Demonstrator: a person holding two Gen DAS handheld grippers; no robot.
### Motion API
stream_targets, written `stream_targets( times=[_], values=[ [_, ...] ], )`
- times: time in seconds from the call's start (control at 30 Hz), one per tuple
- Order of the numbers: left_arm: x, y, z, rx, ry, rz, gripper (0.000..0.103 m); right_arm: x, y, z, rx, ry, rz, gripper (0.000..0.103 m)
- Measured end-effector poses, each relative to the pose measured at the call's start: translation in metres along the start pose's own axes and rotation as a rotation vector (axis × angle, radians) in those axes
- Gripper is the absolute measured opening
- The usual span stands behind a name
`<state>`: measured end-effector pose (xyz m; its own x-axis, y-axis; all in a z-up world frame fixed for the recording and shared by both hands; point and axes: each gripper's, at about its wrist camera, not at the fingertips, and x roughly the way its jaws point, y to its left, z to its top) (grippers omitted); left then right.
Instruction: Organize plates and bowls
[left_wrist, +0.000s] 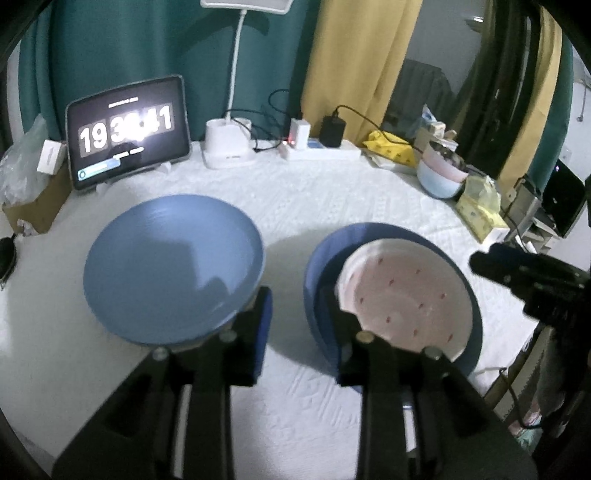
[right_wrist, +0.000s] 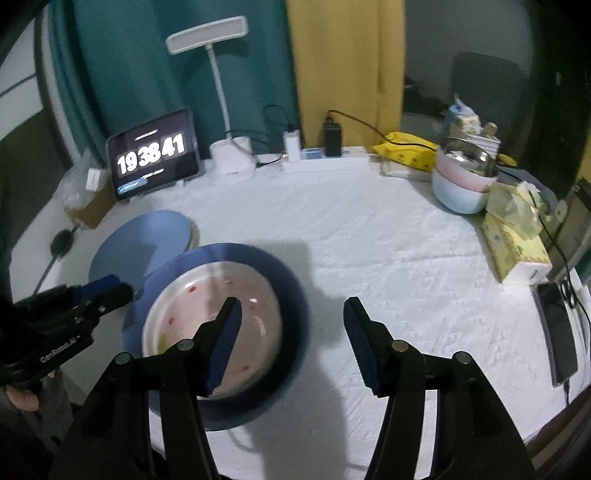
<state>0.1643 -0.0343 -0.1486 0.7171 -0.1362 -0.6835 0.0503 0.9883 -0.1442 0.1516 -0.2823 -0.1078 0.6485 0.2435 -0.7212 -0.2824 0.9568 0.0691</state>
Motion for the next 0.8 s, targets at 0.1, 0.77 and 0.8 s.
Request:
stream_targets(
  times=[0.1, 0.77, 0.8],
  values=[
    [0.002, 0.001, -0.003, 0.000, 0.012, 0.002, 0.029, 0.004, -0.012, -0.002, 0.034, 0.010, 0.008, 0.060],
    [0.017, -0.010, -0.008, 0.065, 0.078, 0.040, 0.031, 0.033, -0.023, -0.017, 0.080, 0.082, 0.077, 0.041],
    [0.018, -0.011, -0.008, 0.067, 0.084, 0.040, 0.031, 0.034, -0.023, -0.017, 0.082, 0.084, 0.082, 0.040]
  ],
)
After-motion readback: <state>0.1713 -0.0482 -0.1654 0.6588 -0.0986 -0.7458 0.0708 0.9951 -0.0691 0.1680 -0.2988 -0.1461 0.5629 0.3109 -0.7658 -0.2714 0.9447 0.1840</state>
